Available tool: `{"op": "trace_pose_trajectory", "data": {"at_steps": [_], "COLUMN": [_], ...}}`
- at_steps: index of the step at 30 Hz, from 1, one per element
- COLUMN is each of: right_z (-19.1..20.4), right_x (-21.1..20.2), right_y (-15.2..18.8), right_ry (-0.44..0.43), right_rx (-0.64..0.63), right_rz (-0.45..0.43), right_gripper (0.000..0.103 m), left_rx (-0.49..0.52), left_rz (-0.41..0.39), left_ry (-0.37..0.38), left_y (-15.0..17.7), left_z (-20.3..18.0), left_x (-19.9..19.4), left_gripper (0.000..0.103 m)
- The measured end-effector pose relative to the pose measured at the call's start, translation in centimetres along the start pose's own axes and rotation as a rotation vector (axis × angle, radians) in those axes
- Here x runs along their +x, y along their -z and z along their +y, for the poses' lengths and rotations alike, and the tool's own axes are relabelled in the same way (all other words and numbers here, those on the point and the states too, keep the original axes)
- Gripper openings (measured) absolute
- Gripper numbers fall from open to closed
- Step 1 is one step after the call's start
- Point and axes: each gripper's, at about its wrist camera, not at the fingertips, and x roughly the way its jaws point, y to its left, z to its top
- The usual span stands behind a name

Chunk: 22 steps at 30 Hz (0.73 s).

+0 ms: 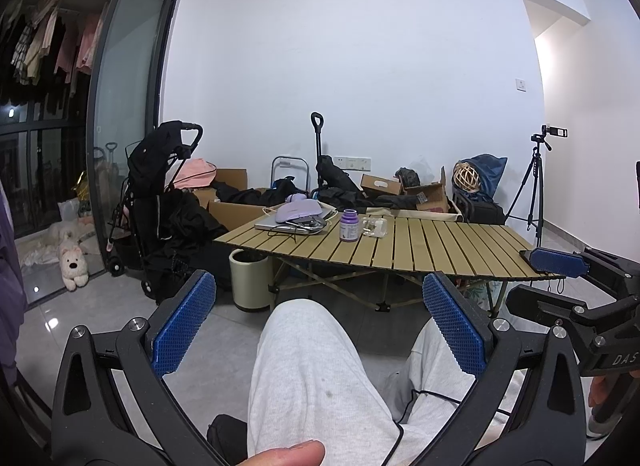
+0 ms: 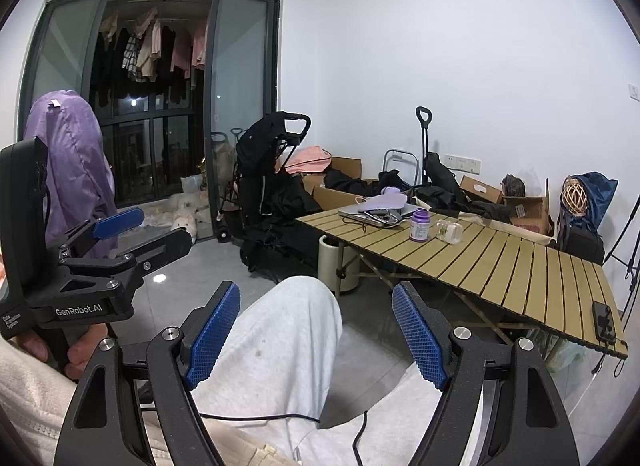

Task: Organize rigid objects

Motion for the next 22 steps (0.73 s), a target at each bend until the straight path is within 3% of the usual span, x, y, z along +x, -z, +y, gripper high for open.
{"op": "trace_pose_trajectory", "data": {"at_steps": [22], "right_z": [0.21], "right_x": [0.22], "right_y": [0.12], "right_ry": [0.000], "right_rx": [-0.001], "right_rz": [0.008], "right_gripper": [0.083], "left_rx": [-0.005], "left_rz": [0.002], "left_ry": [-0.001], "left_y": [0.19], "left_z": [-0.12], "left_x": [-0.06], "left_gripper": [0.103]}}
